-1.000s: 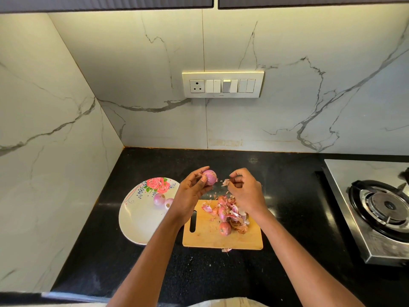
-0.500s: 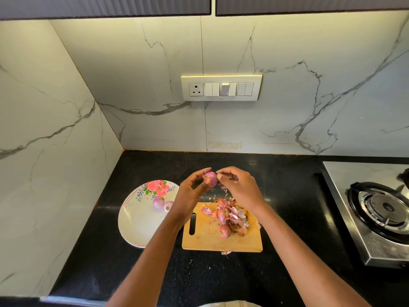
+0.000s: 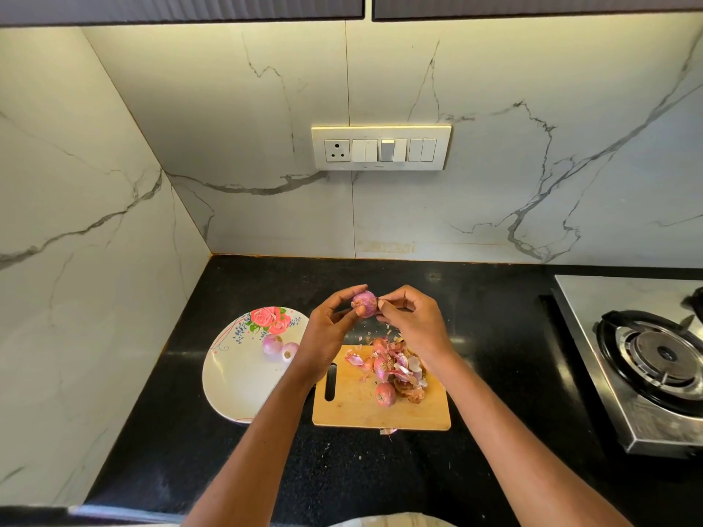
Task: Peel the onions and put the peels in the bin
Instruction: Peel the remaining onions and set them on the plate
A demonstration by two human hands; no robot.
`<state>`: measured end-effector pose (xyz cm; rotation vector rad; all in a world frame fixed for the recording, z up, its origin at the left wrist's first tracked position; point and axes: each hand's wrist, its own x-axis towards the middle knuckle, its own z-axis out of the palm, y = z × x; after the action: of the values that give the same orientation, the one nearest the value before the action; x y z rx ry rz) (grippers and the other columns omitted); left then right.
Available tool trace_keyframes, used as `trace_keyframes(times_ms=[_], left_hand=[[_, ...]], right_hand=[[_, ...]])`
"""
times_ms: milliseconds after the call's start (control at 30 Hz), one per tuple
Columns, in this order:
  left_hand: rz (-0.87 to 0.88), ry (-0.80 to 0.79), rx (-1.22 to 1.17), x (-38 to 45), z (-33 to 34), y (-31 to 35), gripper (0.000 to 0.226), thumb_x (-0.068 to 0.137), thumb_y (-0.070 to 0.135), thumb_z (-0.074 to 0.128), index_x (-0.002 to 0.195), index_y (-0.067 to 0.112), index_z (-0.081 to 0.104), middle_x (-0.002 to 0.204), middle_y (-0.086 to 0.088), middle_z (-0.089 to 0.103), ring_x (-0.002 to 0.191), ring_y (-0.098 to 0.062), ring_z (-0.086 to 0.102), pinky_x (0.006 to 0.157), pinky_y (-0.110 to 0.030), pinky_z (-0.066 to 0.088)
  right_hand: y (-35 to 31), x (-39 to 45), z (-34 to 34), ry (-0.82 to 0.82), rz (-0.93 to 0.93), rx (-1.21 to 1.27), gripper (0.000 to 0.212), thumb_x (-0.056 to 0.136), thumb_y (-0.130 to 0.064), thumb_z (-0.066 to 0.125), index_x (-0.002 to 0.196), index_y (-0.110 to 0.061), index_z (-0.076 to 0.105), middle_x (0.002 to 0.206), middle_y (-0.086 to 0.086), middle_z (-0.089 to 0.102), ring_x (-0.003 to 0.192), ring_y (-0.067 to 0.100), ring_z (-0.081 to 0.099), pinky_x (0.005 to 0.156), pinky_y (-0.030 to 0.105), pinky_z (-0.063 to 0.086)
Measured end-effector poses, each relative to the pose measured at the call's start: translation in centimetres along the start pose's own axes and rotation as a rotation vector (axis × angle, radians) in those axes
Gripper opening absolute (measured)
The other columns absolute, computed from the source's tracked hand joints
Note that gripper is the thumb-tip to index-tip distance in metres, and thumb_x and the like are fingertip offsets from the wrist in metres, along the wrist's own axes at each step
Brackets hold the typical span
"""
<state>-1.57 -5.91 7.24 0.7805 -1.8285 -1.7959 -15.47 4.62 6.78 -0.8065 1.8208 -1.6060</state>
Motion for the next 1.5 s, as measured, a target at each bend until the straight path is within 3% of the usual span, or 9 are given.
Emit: trace_keyframes(times_ms=[167, 433, 700, 867, 1033, 1267, 1500], left_hand=[[0.01, -0.004, 0.021, 0.2, -0.2, 0.1, 0.038, 0.097, 0.019, 0.064, 0.135, 0.025, 0.062, 0.132, 0.004, 0.065, 0.122, -0.012, 0.062, 0.101, -0.025, 0.053], [0.016, -0.01, 0.014, 0.0, -0.1, -0.1, 0.036, 0.097, 0.019, 0.064, 0.132, 0.024, 0.063, 0.131, 0.004, 0.066, 0.12, -0.008, 0.063, 0.09, -0.015, 0.053], [0.002, -0.012, -0.011, 0.0, -0.1, -0.3, 0.035, 0.097, 0.019, 0.065, 0.131, 0.028, 0.063, 0.13, 0.005, 0.067, 0.121, -0.011, 0.063, 0.101, -0.026, 0.052], [0.004, 0.022, 0.007, 0.0, -0.5, -0.6, 0.038, 0.095, 0.019, 0.066, 0.133, 0.024, 0.063, 0.13, 0.003, 0.067, 0.12, -0.013, 0.064, 0.103, -0.031, 0.053], [-0.004, 0.002, 0.06, 0.3, -0.4, -0.9, 0.039, 0.094, 0.019, 0.068, 0.133, 0.025, 0.063, 0.132, 0.004, 0.064, 0.121, -0.014, 0.063, 0.104, -0.036, 0.053], [-0.005, -0.006, 0.054, 0.1, -0.4, -0.9, 0.039, 0.095, 0.018, 0.068, 0.133, 0.025, 0.063, 0.132, 0.006, 0.065, 0.121, -0.011, 0.063, 0.1, -0.026, 0.054], [-0.002, 0.01, 0.075, 0.2, -0.5, -1.0, 0.039, 0.095, 0.02, 0.069, 0.132, 0.026, 0.063, 0.133, 0.006, 0.064, 0.121, -0.011, 0.062, 0.097, -0.022, 0.054]], right_hand=[[-0.4, 0.0, 0.1, -0.051, 0.005, 0.046, 0.017, 0.089, -0.025, 0.078, 0.1, -0.015, 0.072, 0.098, 0.003, 0.075, 0.097, 0.018, 0.073, 0.087, 0.042, 0.062], [-0.1, 0.0, 0.2, -0.043, -0.032, -0.013, 0.014, 0.088, -0.027, 0.079, 0.099, -0.02, 0.074, 0.095, -0.004, 0.075, 0.095, 0.016, 0.073, 0.086, 0.043, 0.062], [0.0, -0.3, 0.0, -0.012, -0.011, -0.002, 0.013, 0.091, -0.008, 0.073, 0.102, -0.016, 0.074, 0.095, -0.001, 0.074, 0.091, 0.015, 0.074, 0.085, 0.035, 0.063], [-0.4, -0.2, 0.1, -0.056, -0.011, 0.065, 0.016, 0.094, -0.019, 0.072, 0.109, -0.018, 0.073, 0.105, -0.001, 0.073, 0.102, 0.015, 0.071, 0.084, 0.032, 0.062], [-0.2, -0.1, 0.0, -0.034, -0.049, -0.012, 0.017, 0.089, -0.024, 0.077, 0.106, -0.019, 0.074, 0.1, -0.004, 0.074, 0.098, 0.014, 0.072, 0.082, 0.035, 0.063], [0.4, -0.2, -0.1, -0.003, -0.057, -0.078, 0.016, 0.09, -0.01, 0.076, 0.104, -0.017, 0.073, 0.095, -0.002, 0.075, 0.089, 0.014, 0.074, 0.081, 0.037, 0.064], [-0.1, -0.3, 0.0, -0.024, -0.02, -0.008, 0.014, 0.094, -0.02, 0.072, 0.108, -0.019, 0.071, 0.104, -0.002, 0.073, 0.099, 0.013, 0.072, 0.084, 0.035, 0.063]])
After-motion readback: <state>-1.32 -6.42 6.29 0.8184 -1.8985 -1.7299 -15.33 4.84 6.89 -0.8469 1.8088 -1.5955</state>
